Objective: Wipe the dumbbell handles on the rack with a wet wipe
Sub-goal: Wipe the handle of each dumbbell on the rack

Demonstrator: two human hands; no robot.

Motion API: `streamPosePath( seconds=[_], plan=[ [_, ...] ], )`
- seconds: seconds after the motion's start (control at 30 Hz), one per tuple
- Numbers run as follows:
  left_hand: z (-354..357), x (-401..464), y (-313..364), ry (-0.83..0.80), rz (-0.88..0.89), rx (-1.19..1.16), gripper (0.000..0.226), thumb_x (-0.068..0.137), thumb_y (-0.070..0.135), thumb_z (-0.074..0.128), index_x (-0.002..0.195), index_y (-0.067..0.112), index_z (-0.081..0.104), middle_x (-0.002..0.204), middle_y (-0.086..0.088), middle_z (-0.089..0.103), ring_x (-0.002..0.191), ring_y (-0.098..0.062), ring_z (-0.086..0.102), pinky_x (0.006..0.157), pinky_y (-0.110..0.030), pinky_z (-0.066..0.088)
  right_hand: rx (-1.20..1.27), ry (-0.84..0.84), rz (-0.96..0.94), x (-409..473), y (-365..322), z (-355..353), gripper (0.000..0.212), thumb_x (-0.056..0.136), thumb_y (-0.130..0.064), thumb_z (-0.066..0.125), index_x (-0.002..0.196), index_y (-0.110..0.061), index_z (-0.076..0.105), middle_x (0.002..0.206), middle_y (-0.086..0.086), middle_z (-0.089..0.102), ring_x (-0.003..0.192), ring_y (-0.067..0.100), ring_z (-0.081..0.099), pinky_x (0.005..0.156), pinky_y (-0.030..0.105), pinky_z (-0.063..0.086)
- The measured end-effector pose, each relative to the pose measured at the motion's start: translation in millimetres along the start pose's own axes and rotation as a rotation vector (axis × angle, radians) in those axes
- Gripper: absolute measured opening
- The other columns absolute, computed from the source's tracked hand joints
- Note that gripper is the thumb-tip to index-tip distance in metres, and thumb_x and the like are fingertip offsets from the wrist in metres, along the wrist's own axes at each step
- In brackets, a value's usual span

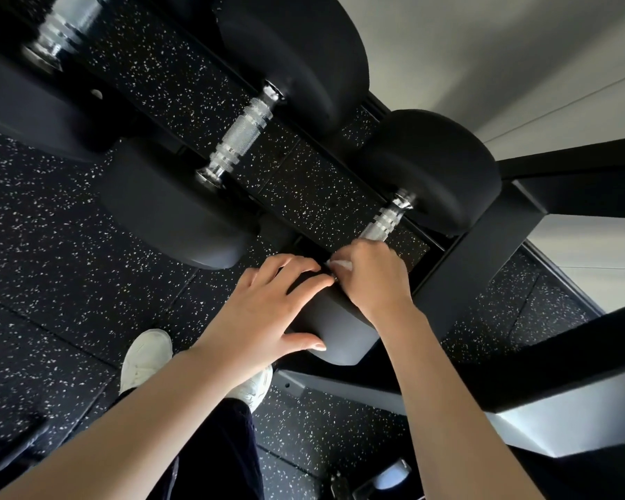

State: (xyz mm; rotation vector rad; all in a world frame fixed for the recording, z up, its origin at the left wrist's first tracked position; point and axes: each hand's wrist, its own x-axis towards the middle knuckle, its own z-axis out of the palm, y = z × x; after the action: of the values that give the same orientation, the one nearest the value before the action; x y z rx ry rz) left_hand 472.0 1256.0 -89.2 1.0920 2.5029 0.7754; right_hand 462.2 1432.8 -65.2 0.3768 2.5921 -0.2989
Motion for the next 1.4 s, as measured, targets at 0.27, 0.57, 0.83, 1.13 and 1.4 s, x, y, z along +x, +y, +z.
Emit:
streamPosePath(
  seconds=[0.27,0.57,0.83,1.13,1.4],
  plan=[
    [-1,-1,1,-0.024,-0.002,-0.008,0.074,0.067,0.059,0.060,0.131,0.023,0.047,0.131,0.001,0.048,0.122,-0.024,0.042,0.087,-0.043,0.046,0.266,0.031,0.008,-8,18,11,0.012,0.083,-0.024,0.065,0.090,-0.028,0.073,0.097,-0.001,0.071,0.092,0.023,0.063,0.081,0.035,0.050],
    [-6,-1,6,-0.042,-0.008,0.019,0.075,0.067,0.056,0.061,0.131,0.020,0.048,0.131,0.000,0.047,0.122,-0.023,0.039,0.085,-0.047,0.050,0.849,0.292,0.359,-39,44,19,0.012,0.083,-0.017,0.067,0.076,-0.027,0.068,0.075,-0.017,0.064,0.075,-0.004,0.056,0.065,0.003,0.038],
    [-20,-2,19,-0.102,-0.029,0.128,0.074,0.073,0.058,0.056,0.134,0.016,0.049,0.133,-0.004,0.050,0.122,-0.027,0.046,0.085,-0.049,0.052,1.190,0.584,0.508,-59,44,-13,0.004,0.084,-0.020,0.066,0.083,-0.024,0.066,0.082,-0.012,0.064,0.078,0.003,0.058,0.072,0.017,0.043],
    [-77,-17,-19,-0.021,-0.128,0.274,0.070,0.074,0.059,0.055,0.127,0.013,0.056,0.127,-0.007,0.055,0.117,-0.029,0.053,0.085,-0.047,0.049,1.066,0.444,0.276,-42,-29,-29,0.014,0.089,-0.017,0.058,0.083,-0.030,0.059,0.079,-0.015,0.060,0.073,0.003,0.056,0.065,0.009,0.044],
    [-117,-13,-94,-0.028,-0.140,0.320,0.070,0.073,0.053,0.059,0.129,0.011,0.055,0.130,-0.009,0.053,0.122,-0.031,0.048,0.089,-0.048,0.045,0.968,0.488,0.243,23,-103,-16,0.011,0.087,-0.014,0.060,0.095,-0.022,0.057,0.077,-0.012,0.056,0.071,0.005,0.054,0.060,0.007,0.039]
  ],
)
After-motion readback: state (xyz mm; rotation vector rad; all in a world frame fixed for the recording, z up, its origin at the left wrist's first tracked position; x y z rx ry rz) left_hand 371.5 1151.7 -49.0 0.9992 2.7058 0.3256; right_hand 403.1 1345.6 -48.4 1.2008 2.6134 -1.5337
